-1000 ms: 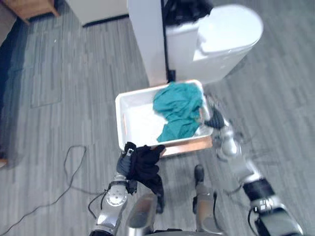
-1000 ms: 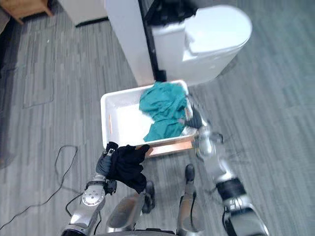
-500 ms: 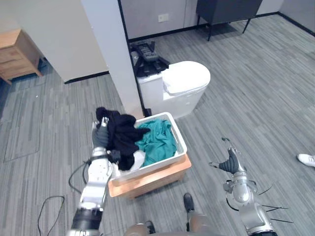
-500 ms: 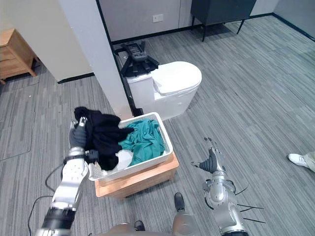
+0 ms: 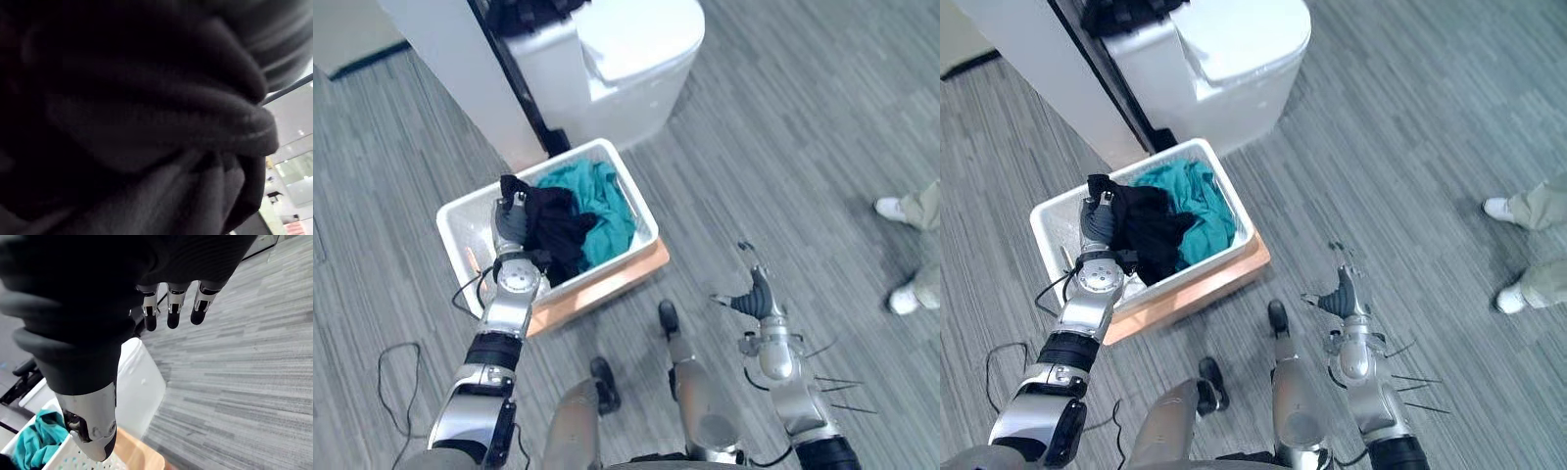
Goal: Tidy the bed and pick cloth on bed and put in laundry
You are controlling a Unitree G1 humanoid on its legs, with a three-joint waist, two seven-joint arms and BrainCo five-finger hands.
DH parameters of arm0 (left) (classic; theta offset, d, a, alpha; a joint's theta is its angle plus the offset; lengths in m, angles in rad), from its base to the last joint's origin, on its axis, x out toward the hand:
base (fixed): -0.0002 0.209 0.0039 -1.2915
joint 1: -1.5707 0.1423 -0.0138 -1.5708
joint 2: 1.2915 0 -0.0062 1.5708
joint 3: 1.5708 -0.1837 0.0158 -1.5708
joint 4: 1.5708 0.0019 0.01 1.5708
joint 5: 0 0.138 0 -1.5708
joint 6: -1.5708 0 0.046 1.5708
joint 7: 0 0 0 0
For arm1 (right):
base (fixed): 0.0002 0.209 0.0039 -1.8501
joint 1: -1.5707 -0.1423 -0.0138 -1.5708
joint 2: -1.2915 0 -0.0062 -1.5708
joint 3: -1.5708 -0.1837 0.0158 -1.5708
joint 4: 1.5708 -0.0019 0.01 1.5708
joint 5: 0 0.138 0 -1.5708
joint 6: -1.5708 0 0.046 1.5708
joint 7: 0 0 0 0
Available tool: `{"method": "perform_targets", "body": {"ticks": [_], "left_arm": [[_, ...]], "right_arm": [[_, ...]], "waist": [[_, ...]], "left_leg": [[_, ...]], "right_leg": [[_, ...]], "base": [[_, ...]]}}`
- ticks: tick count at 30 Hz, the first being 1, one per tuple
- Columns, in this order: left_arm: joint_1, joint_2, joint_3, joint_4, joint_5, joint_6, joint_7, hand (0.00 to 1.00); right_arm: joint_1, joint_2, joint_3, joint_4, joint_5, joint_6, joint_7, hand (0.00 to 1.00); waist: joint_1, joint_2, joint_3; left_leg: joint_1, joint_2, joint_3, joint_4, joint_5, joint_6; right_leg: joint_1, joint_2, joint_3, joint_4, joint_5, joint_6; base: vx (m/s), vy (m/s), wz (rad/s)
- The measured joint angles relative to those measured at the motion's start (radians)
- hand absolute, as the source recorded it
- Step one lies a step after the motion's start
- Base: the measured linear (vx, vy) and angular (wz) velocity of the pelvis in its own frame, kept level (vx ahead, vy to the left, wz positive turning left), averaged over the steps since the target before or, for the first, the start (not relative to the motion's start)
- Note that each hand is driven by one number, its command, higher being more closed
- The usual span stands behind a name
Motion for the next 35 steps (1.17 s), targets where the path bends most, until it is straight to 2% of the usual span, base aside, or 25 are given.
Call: {"method": "perform_targets", "body": {"ticks": [5,8,11,12,14,15,17,19,20,22,23,26,30,31,35], "left_arm": [[0.0,-0.002,0.001,0.008,0.0,0.011,0.003,0.0],[0.009,-0.017,0.006,0.002,0.0,0.011,0.019,0.0],[0.076,-0.035,0.015,-0.062,-0.002,0.004,0.022,0.0],[0.108,-0.035,0.018,-0.085,-0.004,0.0,0.022,0.0],[0.208,-0.063,0.076,-0.142,-0.01,-0.003,0.018,0.0],[0.213,-0.064,0.08,-0.145,-0.011,-0.003,0.018,0.0],[0.343,-0.07,0.146,-0.212,-0.011,-0.01,-0.002,0.0],[0.398,-0.075,0.165,-0.254,-0.012,-0.025,-0.005,0.0],[0.462,-0.083,0.182,-0.305,-0.019,-0.038,-0.012,0.0],[0.555,-0.12,0.206,-0.348,-0.044,-0.056,-0.042,0.0],[0.608,-0.145,0.209,-0.348,-0.055,-0.062,-0.052,0.0],[0.731,-0.217,0.218,-0.314,-0.121,-0.063,-0.098,0.0],[0.802,-0.298,0.255,-0.109,-0.238,-0.054,-0.167,0.0],[0.811,-0.32,0.271,-0.042,-0.249,-0.044,-0.187,0.0],[0.812,-0.369,0.329,0.161,-0.252,-0.026,-0.224,0.0]], "right_arm": [[-0.002,0.024,0.005,0.002,0.009,0.001,-0.01,0.0],[0.005,0.026,0.004,0.02,0.033,0.001,-0.011,0.0],[0.059,0.027,-0.001,0.043,0.044,-0.002,-0.007,0.0],[0.082,0.026,-0.006,0.061,0.047,-0.002,0.0,0.0],[0.141,0.029,-0.043,0.16,0.067,0.0,0.024,0.0],[0.144,0.029,-0.045,0.167,0.068,0.0,0.026,0.0],[0.201,0.031,-0.079,0.274,0.072,0.003,0.057,0.0],[0.219,0.036,-0.094,0.313,0.072,0.003,0.062,0.0],[0.218,0.047,-0.115,0.368,0.073,0.005,0.076,0.0],[0.223,0.064,-0.152,0.451,0.073,0.021,0.082,0.0],[0.222,0.069,-0.166,0.492,0.074,0.027,0.09,0.0],[0.221,0.101,-0.2,0.558,0.085,0.044,0.101,0.0],[0.218,0.16,-0.214,0.605,0.134,0.076,0.12,0.0],[0.219,0.186,-0.233,0.611,0.148,0.079,0.12,0.0],[0.214,0.219,-0.282,0.652,0.188,0.08,0.118,0.0]], "waist": [[0.001,0.001,0.002],[0.003,0.002,0.001],[0.004,0.008,-0.013],[0.004,0.016,-0.032],[0.004,0.047,-0.072],[0.004,0.049,-0.075],[0.022,0.074,-0.163],[0.03,0.078,-0.19],[0.036,0.077,-0.219],[0.067,0.073,-0.257],[0.086,0.072,-0.268],[0.111,0.057,-0.302],[0.133,0.029,-0.327],[0.141,0.023,-0.341],[0.142,0.012,-0.368]], "left_leg": [[-0.002,0.003,0.005,-0.007,-0.002,0.002],[0.033,0.003,0.004,-0.024,-0.002,0.002],[0.093,0.001,0.002,-0.051,-0.003,0.0],[0.094,0.0,0.0,-0.056,-0.003,0.0],[0.15,-0.001,-0.021,-0.094,0.002,-0.007],[0.153,-0.001,-0.022,-0.097,0.003,-0.008],[0.214,-0.001,-0.046,-0.158,0.013,-0.024],[0.234,-0.001,-0.057,-0.179,0.02,-0.029],[0.248,-0.002,-0.071,-0.201,0.027,-0.032],[0.283,-0.003,-0.08,-0.234,0.046,-0.03],[0.305,-0.003,-0.083,-0.249,0.05,-0.031],[0.333,-0.008,-0.097,-0.278,0.063,-0.03],[0.371,-0.008,-0.096,-0.309,0.076,-0.038],[0.371,-0.005,-0.088,-0.311,0.076,-0.039],[0.392,0.002,-0.043,-0.356,0.095,-0.057]], "right_leg": [[-0.01,0.003,0.005,0.0,0.016,0.022],[0.02,0.006,0.001,0.0,0.016,0.023],[0.07,0.006,-0.002,-0.001,-0.004,0.044],[0.072,0.005,-0.003,-0.001,-0.012,0.049],[0.122,0.006,-0.036,-0.001,-0.026,0.066],[0.126,0.006,-0.039,-0.001,-0.027,0.067],[0.174,0.011,-0.069,-0.001,-0.052,0.068],[0.191,0.012,-0.085,-0.001,-0.059,0.068],[0.203,0.01,-0.102,-0.001,-0.066,0.069],[0.23,0.009,-0.117,-0.001,-0.079,0.069],[0.249,0.008,-0.128,-0.001,-0.083,0.07],[0.273,0.002,-0.147,-0.001,-0.095,0.074],[0.305,-0.001,-0.169,-0.001,-0.104,0.072],[0.305,-0.001,-0.171,-0.002,-0.107,0.072],[0.312,-0.011,-0.191,-0.005,-0.116,0.074]], "base": [[-0.04,0.002,-0.04],[0.0,0.0,0.0],[-0.01,0.003,0.06],[0.0,-0.01,0.07],[0.04,-0.018,0.23],[0.05,-0.021,0.27],[0.08,-0.026,0.23],[0.05,-0.024,0.26],[0.04,-0.032,0.34],[0.03,-0.026,0.31],[0.02,-0.01,0.22],[-0.01,0.008,0.23],[-0.02,-0.003,0.12],[0.0,0.0,0.0],[-0.02,-0.013,0.12]]}}
